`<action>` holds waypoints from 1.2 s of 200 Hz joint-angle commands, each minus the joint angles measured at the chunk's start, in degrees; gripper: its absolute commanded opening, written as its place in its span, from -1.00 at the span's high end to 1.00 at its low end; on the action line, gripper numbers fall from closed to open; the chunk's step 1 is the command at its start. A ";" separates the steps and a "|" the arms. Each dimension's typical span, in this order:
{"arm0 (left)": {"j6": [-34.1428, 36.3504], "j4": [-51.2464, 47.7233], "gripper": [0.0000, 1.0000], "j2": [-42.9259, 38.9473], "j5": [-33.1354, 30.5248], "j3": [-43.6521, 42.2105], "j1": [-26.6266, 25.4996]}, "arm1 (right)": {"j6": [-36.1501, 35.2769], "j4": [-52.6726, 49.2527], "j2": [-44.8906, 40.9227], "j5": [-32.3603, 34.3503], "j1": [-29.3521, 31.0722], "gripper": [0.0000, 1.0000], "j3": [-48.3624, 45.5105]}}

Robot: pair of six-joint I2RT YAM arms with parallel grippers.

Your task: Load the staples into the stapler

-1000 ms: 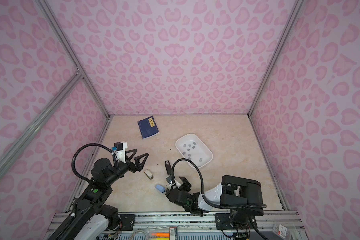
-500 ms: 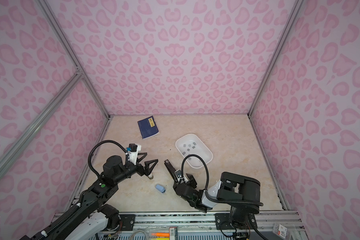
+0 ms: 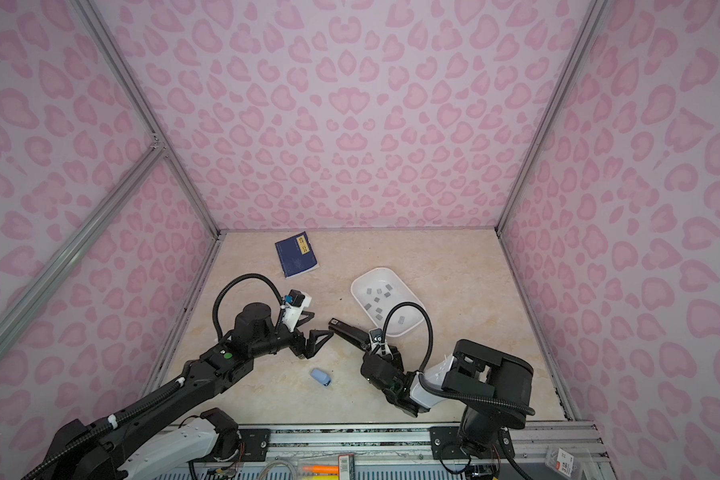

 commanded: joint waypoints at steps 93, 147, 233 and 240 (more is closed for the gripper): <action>19.59 0.11 -0.83 25.71 3.19 13.57 -4.43 | 5.86 -9.95 -14.48 -3.02 -1.80 -0.19 -4.39; 24.77 -0.46 -0.83 33.70 6.66 18.29 -4.45 | 6.25 -11.03 -22.83 -5.53 -1.57 -0.30 -8.39; 26.63 -1.12 -0.77 37.62 8.08 19.50 -4.54 | 5.90 -6.58 -20.36 -8.12 -1.16 -0.33 -8.49; 26.69 -1.42 -0.77 38.15 8.00 19.86 -4.53 | 5.97 -6.58 -20.57 -8.05 -1.18 -0.33 -8.63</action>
